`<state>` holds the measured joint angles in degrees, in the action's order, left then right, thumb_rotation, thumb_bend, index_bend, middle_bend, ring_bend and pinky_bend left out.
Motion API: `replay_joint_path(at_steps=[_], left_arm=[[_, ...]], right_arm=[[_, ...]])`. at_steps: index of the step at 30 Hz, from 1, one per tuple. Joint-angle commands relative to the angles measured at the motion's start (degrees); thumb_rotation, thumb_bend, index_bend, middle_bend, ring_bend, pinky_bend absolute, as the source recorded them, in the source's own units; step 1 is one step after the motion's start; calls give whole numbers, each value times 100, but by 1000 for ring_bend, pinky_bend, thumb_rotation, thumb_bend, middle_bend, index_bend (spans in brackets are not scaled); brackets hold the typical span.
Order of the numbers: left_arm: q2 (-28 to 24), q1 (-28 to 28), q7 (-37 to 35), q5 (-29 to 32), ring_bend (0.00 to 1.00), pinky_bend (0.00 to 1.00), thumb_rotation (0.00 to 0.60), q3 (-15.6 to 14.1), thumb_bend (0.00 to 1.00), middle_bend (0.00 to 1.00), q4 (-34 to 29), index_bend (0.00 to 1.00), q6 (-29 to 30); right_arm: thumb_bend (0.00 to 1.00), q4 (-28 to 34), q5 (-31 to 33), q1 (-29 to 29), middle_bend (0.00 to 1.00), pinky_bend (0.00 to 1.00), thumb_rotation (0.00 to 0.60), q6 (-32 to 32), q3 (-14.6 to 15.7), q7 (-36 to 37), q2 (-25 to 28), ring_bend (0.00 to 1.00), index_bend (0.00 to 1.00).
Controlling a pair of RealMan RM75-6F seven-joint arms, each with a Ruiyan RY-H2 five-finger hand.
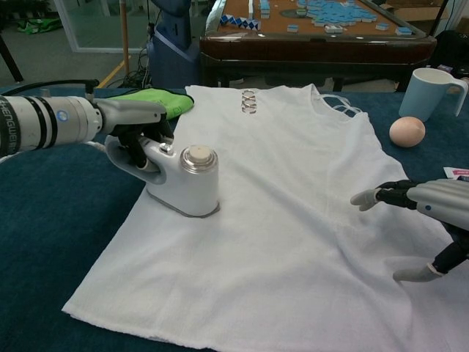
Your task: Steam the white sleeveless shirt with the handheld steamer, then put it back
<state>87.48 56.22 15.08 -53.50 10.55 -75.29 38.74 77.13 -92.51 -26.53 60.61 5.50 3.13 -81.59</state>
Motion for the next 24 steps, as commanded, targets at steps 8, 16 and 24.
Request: replay_joint_path(at_steps=[8, 16, 24], left_arm=[[656, 249, -663, 228, 641, 691, 600, 542, 199, 751, 1292, 808, -39], [961, 451, -928, 552, 641, 691, 600, 804, 199, 751, 2074, 808, -351], [1030, 396, -996, 519, 641, 691, 600, 685, 199, 751, 2291, 808, -549]], right_arm=[[0, -9, 29, 14, 187, 75, 473, 3, -9, 8, 9, 86, 119], [0, -2, 55, 12, 187, 75, 472, -19, -22, 1, 10, 86, 119], [0, -5, 61, 4, 187, 75, 475, -45, -20, -6, 10, 86, 119]])
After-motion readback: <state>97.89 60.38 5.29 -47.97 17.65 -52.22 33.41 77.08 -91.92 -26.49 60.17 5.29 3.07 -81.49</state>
